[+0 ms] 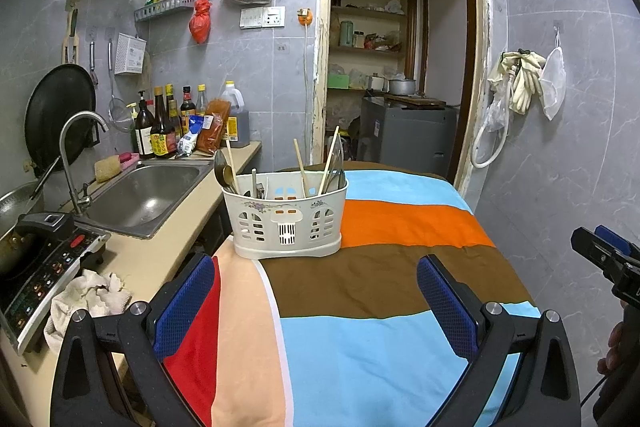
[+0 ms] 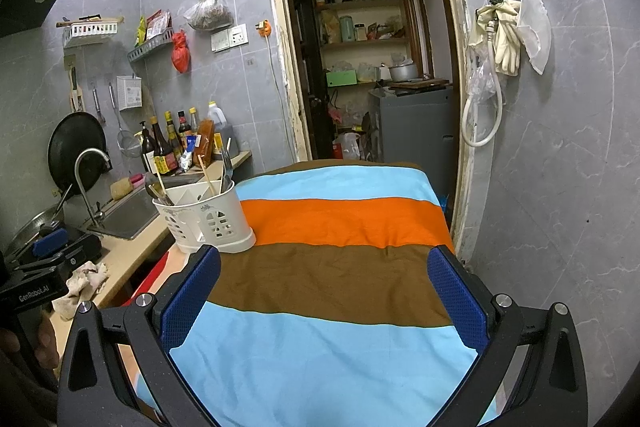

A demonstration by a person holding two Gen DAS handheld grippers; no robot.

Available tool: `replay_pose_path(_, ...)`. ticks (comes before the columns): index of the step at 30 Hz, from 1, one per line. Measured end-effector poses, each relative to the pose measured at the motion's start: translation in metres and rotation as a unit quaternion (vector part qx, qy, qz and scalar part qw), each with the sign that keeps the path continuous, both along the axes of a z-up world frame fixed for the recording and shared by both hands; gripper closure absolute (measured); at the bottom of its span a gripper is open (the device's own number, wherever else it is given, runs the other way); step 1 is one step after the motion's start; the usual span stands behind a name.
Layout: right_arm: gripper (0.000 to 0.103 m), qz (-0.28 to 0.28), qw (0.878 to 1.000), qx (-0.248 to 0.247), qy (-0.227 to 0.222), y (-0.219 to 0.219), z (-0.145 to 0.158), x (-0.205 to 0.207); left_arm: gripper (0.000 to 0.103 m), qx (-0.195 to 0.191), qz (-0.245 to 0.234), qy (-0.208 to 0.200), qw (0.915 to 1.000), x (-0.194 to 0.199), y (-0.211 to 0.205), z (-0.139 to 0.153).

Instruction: Organize utensils

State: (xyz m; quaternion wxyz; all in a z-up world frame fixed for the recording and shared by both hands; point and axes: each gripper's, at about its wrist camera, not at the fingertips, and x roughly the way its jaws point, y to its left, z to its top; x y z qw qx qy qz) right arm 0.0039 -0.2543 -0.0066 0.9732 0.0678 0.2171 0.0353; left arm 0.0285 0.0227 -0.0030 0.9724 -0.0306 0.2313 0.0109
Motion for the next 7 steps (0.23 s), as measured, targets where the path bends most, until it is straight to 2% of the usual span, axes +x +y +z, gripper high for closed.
replay_pose_path(7, 0.002, 0.002, 1.0, 0.0, 0.006, 0.0031, -0.0079, 0.0026, 0.001, 0.001, 0.003, 0.004, 1.0, 0.0056, -0.0025, -0.0049)
